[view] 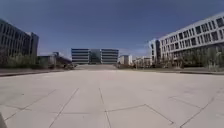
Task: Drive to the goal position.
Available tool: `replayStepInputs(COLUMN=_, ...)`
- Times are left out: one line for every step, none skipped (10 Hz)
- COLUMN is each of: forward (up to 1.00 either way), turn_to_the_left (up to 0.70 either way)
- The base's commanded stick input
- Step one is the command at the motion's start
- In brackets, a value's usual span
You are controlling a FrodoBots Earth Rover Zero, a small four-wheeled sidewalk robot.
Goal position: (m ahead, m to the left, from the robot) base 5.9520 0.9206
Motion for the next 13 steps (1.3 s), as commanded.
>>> replayStepInputs(forward=0.09, turn_to_the_left=-0.05)
replayStepInputs(forward=0.09, turn_to_the_left=-0.05)
replayStepInputs(forward=0.09, turn_to_the_left=-0.05)
replayStepInputs(forward=0.09, turn_to_the_left=-0.05)
replayStepInputs(forward=0.09, turn_to_the_left=-0.05)
replayStepInputs(forward=0.09, turn_to_the_left=-0.05)
replayStepInputs(forward=0.09, turn_to_the_left=-0.05)
replayStepInputs(forward=0.09, turn_to_the_left=-0.05)
replayStepInputs(forward=0.09, turn_to_the_left=-0.05)
replayStepInputs(forward=0.09, turn_to_the_left=-0.05)
replayStepInputs(forward=0.09, turn_to_the_left=-0.05)
replayStepInputs(forward=0.09, turn_to_the_left=-0.05)
replayStepInputs(forward=0.09, turn_to_the_left=-0.05)
